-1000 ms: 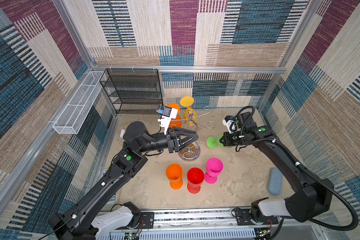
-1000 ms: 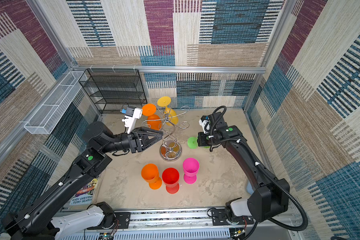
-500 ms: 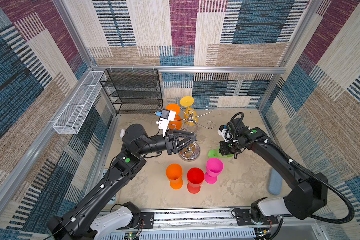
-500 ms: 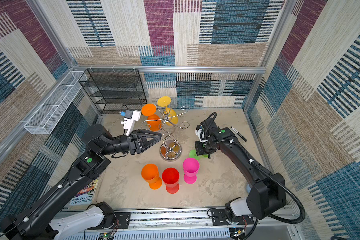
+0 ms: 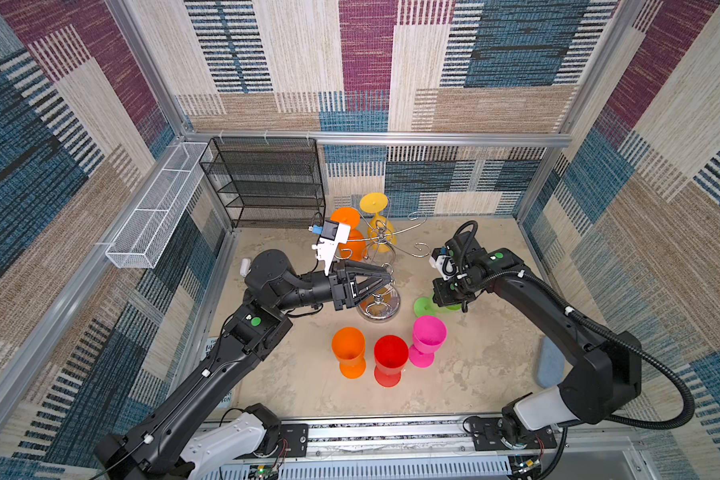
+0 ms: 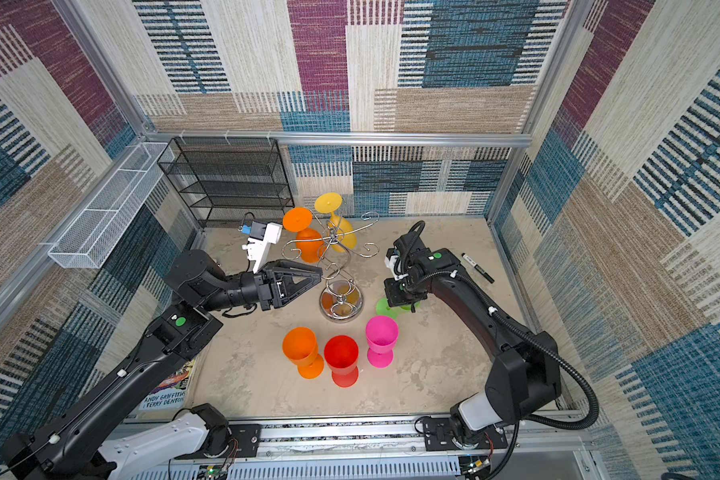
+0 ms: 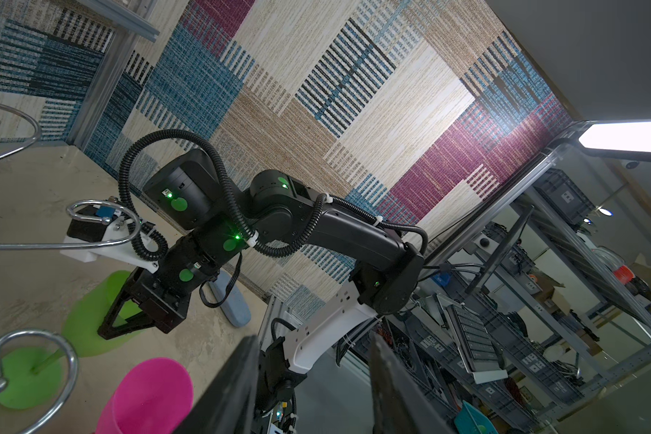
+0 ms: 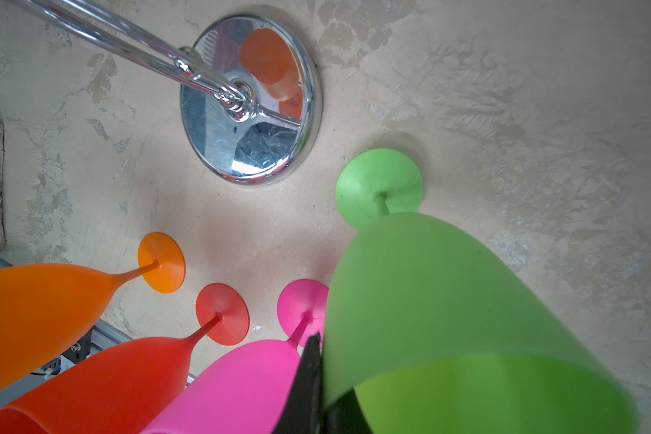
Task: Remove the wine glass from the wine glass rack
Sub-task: 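Lower the green glass upright beside the magenta glass with the right gripper, then open and withdraw the right gripper while the left gripper reaches to the orange glass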
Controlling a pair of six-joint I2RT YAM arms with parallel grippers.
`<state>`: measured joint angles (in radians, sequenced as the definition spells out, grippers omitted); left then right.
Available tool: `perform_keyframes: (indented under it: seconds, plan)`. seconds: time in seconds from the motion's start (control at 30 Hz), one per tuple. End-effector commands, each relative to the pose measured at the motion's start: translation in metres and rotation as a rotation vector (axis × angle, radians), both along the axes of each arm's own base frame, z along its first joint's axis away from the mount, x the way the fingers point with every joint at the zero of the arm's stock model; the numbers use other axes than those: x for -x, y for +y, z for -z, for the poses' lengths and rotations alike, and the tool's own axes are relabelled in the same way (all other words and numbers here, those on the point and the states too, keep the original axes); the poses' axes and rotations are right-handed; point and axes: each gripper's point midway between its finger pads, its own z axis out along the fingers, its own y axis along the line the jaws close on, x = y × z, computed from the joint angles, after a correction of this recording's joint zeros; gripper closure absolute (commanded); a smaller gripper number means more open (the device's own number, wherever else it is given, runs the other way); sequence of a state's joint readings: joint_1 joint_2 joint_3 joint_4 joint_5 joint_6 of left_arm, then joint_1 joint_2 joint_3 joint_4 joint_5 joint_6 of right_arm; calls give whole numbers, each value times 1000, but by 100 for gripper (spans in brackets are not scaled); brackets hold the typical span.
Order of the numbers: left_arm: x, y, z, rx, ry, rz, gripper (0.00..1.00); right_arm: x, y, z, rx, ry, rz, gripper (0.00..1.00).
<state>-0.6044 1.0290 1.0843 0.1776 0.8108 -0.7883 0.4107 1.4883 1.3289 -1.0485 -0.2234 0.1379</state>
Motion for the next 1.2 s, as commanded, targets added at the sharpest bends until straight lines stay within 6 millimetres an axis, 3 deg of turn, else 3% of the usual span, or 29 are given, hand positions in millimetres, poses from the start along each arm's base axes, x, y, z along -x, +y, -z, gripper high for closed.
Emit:
perform_keyframes:
  seconds: [0.0, 0.53, 1.17]
  plan:
    - [1, 1, -7, 24, -26, 3, 50, -3, -2, -3, 19, -12, 3, 88]
    - [-1, 0, -3, 26, -16, 4, 50, -8, 7, -20, -12, -45, -8, 79]
    - [-4, 1, -3, 23, -11, -9, 50, 4, 11, -42, -85, -99, 3, 72]
